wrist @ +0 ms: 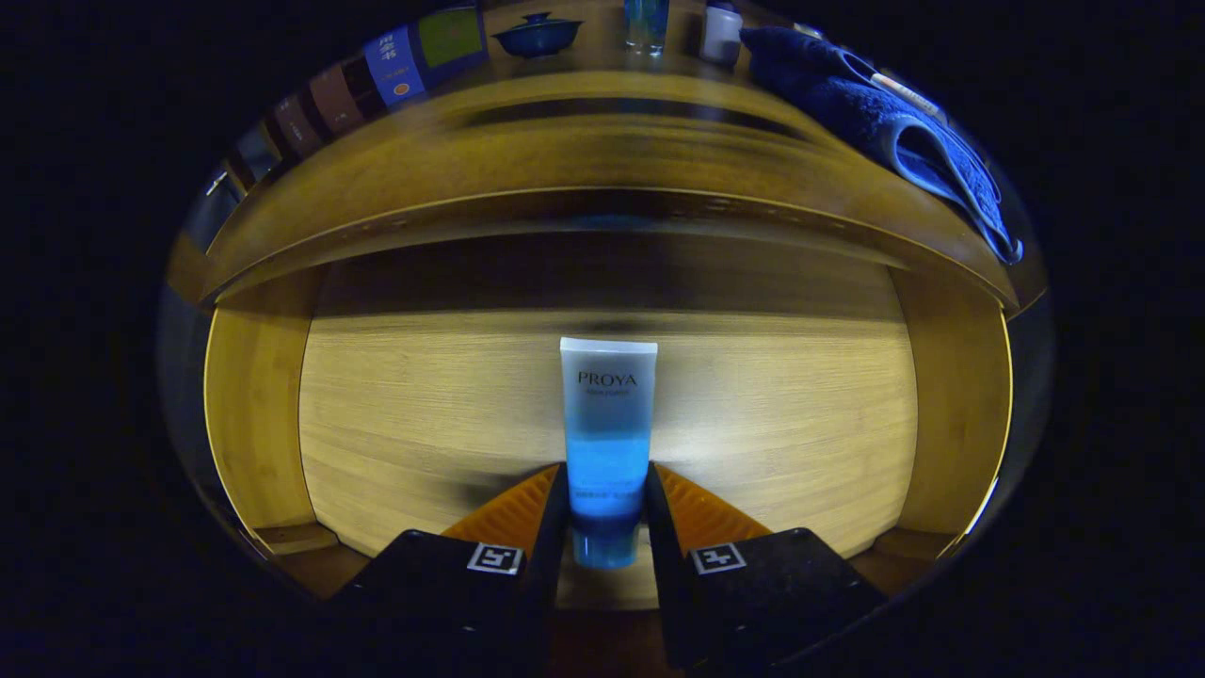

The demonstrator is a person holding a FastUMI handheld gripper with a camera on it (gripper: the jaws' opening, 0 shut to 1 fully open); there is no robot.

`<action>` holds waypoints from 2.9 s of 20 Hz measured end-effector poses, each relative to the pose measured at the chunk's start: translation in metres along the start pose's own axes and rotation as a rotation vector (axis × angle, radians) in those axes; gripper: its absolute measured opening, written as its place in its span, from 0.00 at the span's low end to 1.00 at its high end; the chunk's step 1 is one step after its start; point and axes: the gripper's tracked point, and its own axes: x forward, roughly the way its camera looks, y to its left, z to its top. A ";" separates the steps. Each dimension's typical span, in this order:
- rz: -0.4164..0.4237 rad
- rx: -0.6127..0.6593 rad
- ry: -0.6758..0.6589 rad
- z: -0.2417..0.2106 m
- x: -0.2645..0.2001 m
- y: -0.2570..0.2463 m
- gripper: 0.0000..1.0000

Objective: Pull open the drawer, take out the items inside it, and place them on the countertop above the cabinet.

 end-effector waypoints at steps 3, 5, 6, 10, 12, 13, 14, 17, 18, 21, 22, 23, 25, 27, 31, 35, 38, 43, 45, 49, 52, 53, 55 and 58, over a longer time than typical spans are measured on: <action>0.035 0.026 -0.017 -0.002 -0.004 0.002 0.42; 0.043 0.032 -0.048 -0.003 -0.016 0.000 0.42; 0.045 0.027 -0.071 -0.002 -0.025 0.000 0.42; 0.078 0.041 -0.180 0.003 -0.078 -0.002 0.42; 0.100 0.035 -0.235 0.012 -0.105 -0.007 0.42; 0.111 0.033 -0.267 0.020 -0.117 -0.007 0.42; 0.125 0.034 -0.297 0.032 -0.129 -0.003 0.42; 0.132 0.020 -0.362 0.076 -0.152 -0.003 0.42; 0.133 0.020 -0.388 0.091 -0.156 -0.002 0.42; 0.118 0.029 -0.441 0.146 -0.153 -0.003 0.42; 0.117 0.027 -0.429 0.156 -0.147 -0.002 0.42; 0.110 0.029 -0.415 0.166 -0.138 -0.002 0.42; 0.097 0.037 -0.393 0.185 -0.120 -0.002 0.42; 0.083 0.030 -0.366 0.194 -0.101 -0.001 0.42; 0.063 0.025 -0.332 0.202 -0.080 -0.002 0.42; 0.070 0.053 -0.344 0.208 -0.074 -0.005 0.45; 0.081 0.069 -0.358 0.211 -0.075 -0.004 0.56; 0.090 0.066 -0.392 0.210 -0.088 -0.003 0.85; 0.097 0.063 -0.412 0.207 -0.097 -0.002 0.99; 0.093 0.041 -0.464 0.192 -0.124 -0.004 1.00; 0.111 0.053 -0.538 0.176 -0.153 -0.003 1.00; 0.114 0.054 -0.574 0.169 -0.165 -0.004 1.00; 0.119 0.051 -0.655 0.151 -0.191 -0.005 1.00; 0.152 0.039 -0.803 0.121 -0.234 0.001 1.00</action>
